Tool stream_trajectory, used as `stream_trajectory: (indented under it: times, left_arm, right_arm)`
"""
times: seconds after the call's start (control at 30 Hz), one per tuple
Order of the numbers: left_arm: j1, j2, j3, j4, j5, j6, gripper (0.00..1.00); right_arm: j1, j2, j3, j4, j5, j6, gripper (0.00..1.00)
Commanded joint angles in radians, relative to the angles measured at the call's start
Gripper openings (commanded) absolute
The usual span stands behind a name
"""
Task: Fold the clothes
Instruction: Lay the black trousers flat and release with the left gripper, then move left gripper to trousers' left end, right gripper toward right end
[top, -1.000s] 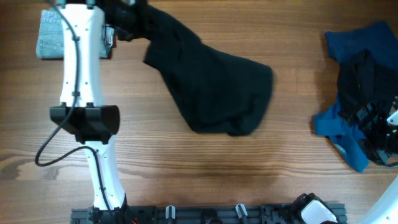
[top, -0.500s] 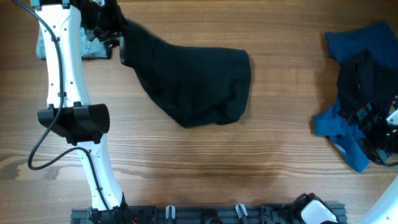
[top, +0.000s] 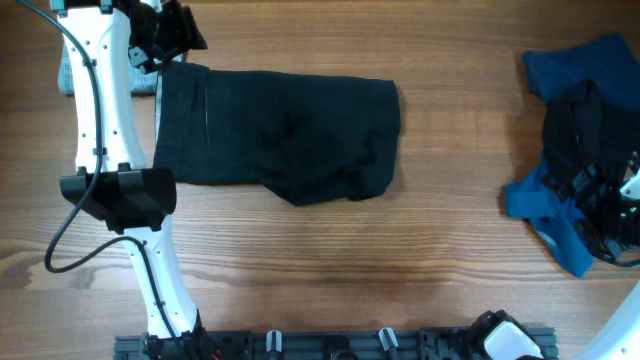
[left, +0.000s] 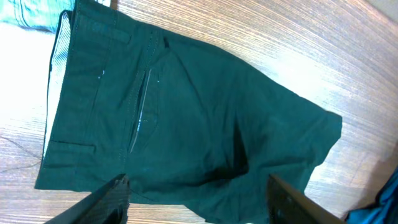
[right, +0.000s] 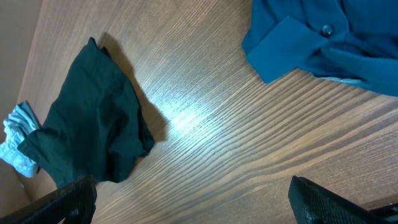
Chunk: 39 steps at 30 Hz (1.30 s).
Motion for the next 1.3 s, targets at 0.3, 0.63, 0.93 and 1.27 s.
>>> stream_trajectory:
  times: [0.3,0.63,0.93,1.27]
  left_arm:
    - [0.029,-0.26,-0.01,0.001,0.05,-0.06,0.89]
    - [-0.047,-0.632,-0.01,0.002,0.113,-0.055,0.88]
    - [-0.077,-0.985,-0.063,0.002,0.014,-0.06,0.88]
    - [-0.077,-1.225,-0.55,0.003,-0.086,-0.079,0.89]
  right_arm:
    - [0.027,-0.014,0.021,-0.008,-0.054,-0.039,1.0]
    - [0.037,-0.037,0.021,-0.043,-0.065,-0.058,1.0]
    - [0.037,-0.134,0.021,-0.095,-0.084,-0.081,1.0]
    - [0.037,-0.2,0.021,-0.127,-0.155,-0.135,1.0]
